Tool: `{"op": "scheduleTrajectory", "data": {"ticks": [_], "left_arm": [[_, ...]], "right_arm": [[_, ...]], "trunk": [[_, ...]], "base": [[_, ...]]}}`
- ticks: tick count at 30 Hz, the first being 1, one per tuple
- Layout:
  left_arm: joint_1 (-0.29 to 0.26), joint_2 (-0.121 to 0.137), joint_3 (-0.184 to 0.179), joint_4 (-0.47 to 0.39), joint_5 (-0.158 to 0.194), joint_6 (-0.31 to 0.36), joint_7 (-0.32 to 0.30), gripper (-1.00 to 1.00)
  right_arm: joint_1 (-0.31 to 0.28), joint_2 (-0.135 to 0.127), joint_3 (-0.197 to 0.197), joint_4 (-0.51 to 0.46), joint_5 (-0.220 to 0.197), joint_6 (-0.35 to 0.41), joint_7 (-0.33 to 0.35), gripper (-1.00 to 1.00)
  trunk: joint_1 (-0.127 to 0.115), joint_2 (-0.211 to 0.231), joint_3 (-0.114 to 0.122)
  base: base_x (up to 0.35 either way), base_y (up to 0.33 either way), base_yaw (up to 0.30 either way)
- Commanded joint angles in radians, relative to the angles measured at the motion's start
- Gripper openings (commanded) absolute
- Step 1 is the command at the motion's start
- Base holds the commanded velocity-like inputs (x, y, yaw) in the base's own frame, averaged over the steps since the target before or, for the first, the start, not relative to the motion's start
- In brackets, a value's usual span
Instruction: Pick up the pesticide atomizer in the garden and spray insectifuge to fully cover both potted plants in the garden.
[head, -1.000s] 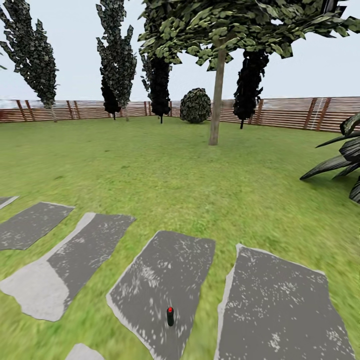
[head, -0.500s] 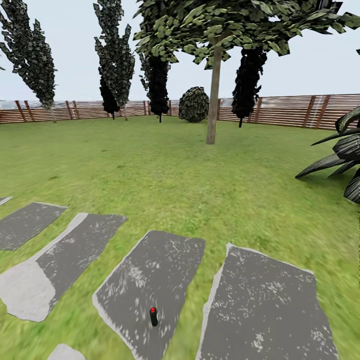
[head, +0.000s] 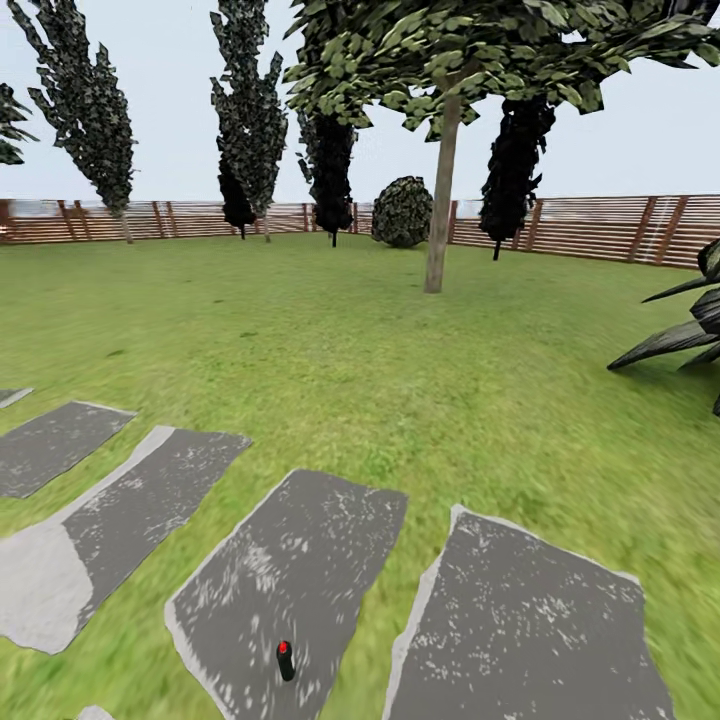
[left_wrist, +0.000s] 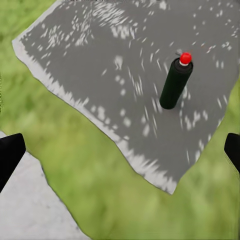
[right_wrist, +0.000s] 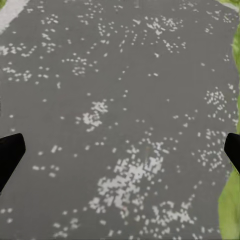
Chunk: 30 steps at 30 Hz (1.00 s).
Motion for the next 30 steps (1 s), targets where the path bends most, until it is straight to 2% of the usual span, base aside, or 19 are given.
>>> {"op": "scheduleTrajectory", "data": {"ticks": [1, 9, 30], "left_arm": [[-0.001, 0.0, 0.003, 0.001, 0.001, -0.003, 0.0, 1.0], [-0.001, 0.0, 0.006, 0.0, 0.003, -0.003, 0.003, 1.0], [-0.001, 0.002, 0.007, 0.0, 0.005, -0.003, 0.003, 1.0]], "right_arm": [[0.0, 0.0, 0.0, 0.001, 0.001, -0.003, -0.002, 1.0], [0.0, 0.0, 0.0, 0.001, 0.001, -0.003, -0.003, 1.0], [0.0, 0.0, 0.0, 0.001, 0.001, -0.003, -0.003, 1.0]], "trunk": [[0.0, 0.0, -0.001], [0.0, 0.0, -0.001], [0.0, 0.0, -0.001]], "base": [[0.199, -0.214, 0.27], [0.134, -0.243, 0.276], [0.003, -0.273, 0.277]]}}
